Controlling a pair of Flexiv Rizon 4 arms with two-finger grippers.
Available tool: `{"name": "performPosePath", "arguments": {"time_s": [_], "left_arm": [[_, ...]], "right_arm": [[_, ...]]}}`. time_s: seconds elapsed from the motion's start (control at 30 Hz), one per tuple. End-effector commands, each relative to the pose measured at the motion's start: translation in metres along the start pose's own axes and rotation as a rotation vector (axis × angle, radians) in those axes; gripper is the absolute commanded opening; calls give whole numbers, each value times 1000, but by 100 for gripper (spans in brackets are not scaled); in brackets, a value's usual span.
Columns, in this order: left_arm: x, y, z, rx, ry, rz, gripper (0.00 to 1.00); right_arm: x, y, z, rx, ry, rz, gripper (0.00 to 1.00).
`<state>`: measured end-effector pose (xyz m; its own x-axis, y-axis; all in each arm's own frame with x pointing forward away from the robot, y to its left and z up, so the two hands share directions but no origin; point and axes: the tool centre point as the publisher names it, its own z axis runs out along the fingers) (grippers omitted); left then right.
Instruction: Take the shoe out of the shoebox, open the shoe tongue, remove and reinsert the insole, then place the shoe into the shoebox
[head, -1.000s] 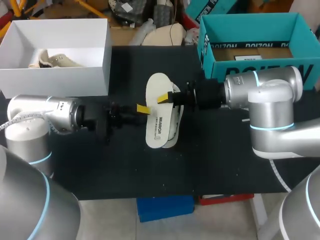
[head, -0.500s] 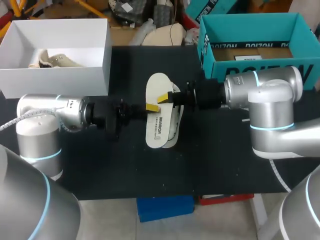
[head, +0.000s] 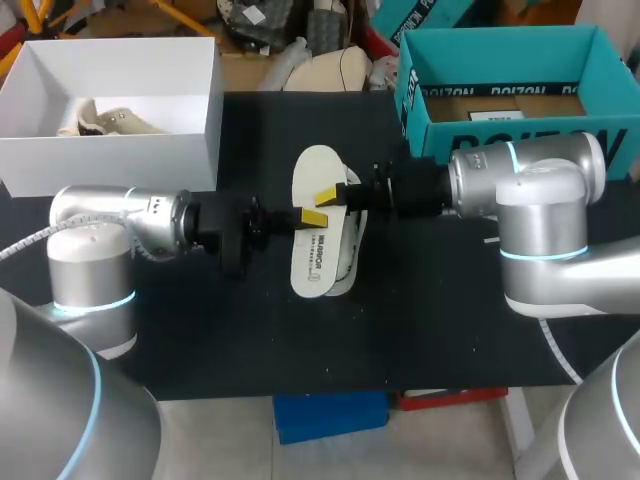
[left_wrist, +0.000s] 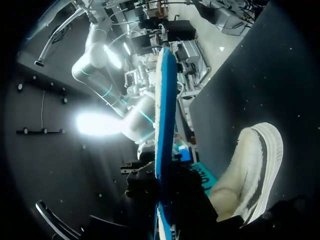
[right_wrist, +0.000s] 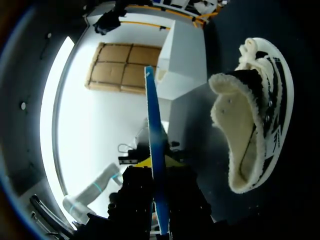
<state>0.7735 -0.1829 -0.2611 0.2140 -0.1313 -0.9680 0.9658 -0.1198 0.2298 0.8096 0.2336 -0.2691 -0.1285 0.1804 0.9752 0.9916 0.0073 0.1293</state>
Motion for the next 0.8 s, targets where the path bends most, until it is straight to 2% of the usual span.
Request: {"name": "performPosePath", "arguments": {"time_s": [0.03, 0.17, 0.3, 0.6, 0.7, 0.8], "left_arm": [[-5, -4, 4, 5, 1, 6, 0], [-9, -9, 0, 26, 64, -2, 0], [-7, -18, -10, 67, 168, -30, 0], [-3, -32, -42, 3, 339, -158, 0], [-6, -37, -47, 31, 375, -195, 0], [-6, -37, -47, 31, 375, -195, 0]], "right_arm": [[4, 0, -6, -56, 35, -28, 100], [5, 0, -20, -98, 34, -82, 100], [6, -1, -33, -83, -11, -113, 100], [6, -21, -77, -108, -177, -141, 100], [10, -26, -87, -107, -259, -156, 100], [12, -27, -91, -125, -246, -159, 100]]}}
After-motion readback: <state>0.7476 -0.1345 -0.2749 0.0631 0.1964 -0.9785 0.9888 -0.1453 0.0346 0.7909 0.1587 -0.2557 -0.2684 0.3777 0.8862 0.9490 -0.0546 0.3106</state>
